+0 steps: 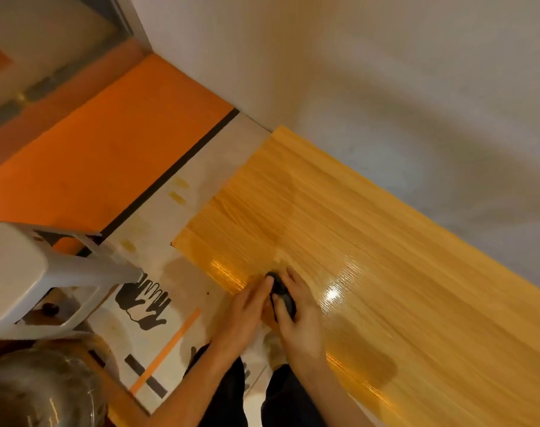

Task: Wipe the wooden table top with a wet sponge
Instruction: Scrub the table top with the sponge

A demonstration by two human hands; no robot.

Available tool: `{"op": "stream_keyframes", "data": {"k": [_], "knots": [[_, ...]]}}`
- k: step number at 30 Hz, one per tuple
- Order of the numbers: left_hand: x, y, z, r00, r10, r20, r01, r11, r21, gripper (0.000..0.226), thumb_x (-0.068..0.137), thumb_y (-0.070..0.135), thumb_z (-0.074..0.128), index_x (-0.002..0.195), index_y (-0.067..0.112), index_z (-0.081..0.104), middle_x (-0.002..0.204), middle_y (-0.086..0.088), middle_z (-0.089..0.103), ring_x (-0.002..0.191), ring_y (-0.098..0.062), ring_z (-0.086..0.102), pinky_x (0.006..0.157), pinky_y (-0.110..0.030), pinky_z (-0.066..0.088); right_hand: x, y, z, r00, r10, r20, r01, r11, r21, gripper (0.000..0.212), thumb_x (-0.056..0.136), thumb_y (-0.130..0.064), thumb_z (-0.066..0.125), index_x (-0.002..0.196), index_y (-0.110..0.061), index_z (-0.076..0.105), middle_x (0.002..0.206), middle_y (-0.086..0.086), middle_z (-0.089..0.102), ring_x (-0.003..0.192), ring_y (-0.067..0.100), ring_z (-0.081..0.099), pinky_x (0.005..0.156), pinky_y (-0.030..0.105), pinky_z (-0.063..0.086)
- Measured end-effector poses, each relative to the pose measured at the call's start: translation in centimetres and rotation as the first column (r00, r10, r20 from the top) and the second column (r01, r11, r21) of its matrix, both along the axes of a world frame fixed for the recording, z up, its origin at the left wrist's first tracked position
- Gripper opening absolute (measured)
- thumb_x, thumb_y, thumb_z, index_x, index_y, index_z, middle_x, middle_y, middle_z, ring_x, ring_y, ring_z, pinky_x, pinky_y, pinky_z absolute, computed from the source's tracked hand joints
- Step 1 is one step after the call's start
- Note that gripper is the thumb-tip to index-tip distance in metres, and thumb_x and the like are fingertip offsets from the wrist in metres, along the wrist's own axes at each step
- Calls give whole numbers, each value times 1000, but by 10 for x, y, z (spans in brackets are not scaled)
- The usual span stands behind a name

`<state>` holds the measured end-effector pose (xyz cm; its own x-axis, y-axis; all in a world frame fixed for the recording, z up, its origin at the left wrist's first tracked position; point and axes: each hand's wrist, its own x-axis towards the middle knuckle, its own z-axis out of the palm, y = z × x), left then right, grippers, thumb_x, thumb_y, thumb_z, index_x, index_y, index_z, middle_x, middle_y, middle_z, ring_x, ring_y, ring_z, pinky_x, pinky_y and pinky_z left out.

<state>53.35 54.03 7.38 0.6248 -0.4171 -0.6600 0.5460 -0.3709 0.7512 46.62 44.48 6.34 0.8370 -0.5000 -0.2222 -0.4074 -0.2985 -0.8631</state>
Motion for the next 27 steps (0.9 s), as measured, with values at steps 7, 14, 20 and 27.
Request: {"op": "stream_keyframes", "data": {"k": [7, 14, 20, 27], "knots": [[55, 25, -4, 979, 30, -200, -43, 997, -59, 23, 105, 14, 50, 111, 18, 73, 108, -11, 75, 103, -23, 72, 79, -30, 57, 35, 63, 15, 993, -110, -46, 111, 994, 16, 49, 95, -14, 56, 143, -17, 44, 141, -11, 33, 126, -20, 26, 106, 2, 26], [98, 18, -21, 980, -193, -49, 195, 980, 30, 22, 104, 6, 48, 103, 19, 66, 102, -2, 68, 94, -17, 65, 69, -18, 53, 40, 74, 17, 971, -176, -159, 173, 984, -35, 39, 96, -13, 53, 135, -20, 54, 143, -14, 42, 130, -1, 38, 106, 4, 26], [112, -1, -49, 881, -431, 195, 401, 899, 175, 40, 106, 14, 50, 146, 13, 49, 145, -9, 54, 137, -21, 48, 108, -33, 43, 24, 66, 14, 958, -138, -251, 125, 990, -67, 42, 98, -9, 46, 137, -23, 53, 149, -16, 37, 135, 2, 36, 105, 2, 23], [109, 11, -62, 659, -508, 555, 369, 861, 350, 45, 104, 14, 52, 148, 19, 47, 140, -4, 46, 128, -18, 48, 103, -25, 38, 38, 59, 0, 952, 49, -302, -83, 991, -102, 51, 97, -6, 42, 147, -13, 37, 160, 1, 21, 146, 14, 20, 117, 16, 11]]}}
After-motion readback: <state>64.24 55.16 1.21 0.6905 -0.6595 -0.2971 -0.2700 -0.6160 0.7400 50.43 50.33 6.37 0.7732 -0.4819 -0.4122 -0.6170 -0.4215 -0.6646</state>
